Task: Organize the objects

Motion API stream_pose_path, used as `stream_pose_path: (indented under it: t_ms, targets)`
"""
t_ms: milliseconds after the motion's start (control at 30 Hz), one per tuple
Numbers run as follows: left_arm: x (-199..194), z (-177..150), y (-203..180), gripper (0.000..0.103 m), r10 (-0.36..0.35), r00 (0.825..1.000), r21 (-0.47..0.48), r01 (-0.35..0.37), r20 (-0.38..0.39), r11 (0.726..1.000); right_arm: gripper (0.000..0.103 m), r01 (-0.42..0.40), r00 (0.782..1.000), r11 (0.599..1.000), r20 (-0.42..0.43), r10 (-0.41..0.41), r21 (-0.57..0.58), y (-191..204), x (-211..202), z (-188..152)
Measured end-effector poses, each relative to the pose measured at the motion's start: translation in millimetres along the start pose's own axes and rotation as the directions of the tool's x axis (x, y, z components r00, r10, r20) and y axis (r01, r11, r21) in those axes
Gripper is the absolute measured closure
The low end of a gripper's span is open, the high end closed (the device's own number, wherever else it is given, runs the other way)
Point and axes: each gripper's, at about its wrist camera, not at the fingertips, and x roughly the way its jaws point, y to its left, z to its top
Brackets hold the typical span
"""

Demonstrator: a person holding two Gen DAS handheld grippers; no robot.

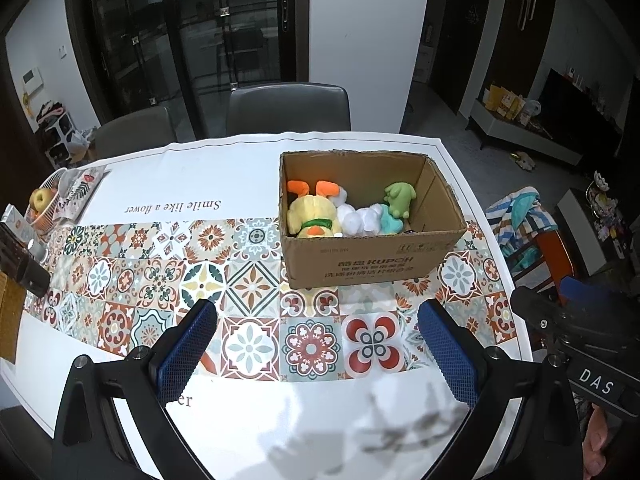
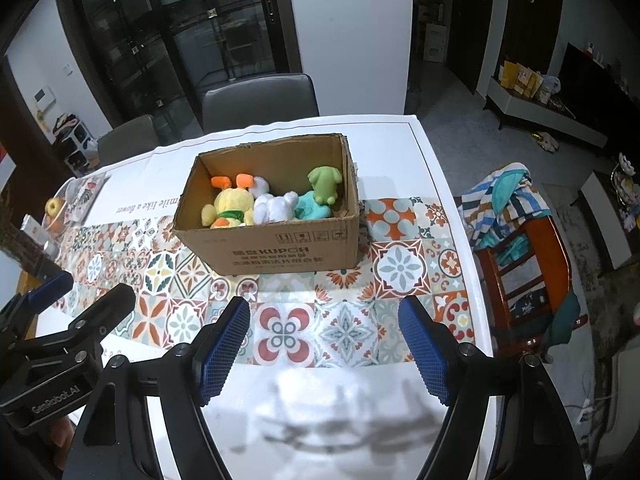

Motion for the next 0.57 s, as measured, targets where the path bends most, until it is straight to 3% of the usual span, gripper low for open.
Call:
stream_pose_path:
  t_ms: [567]
  targets:
    - [-3.6, -2.9, 0.3, 0.001, -0.006, 1.0, -0.002, 0.006, -0.004, 1.0, 0.026, -0.006, 1.0, 1.0, 0.003, 0.006, -0.007, 4.8, -6.5, -1.9]
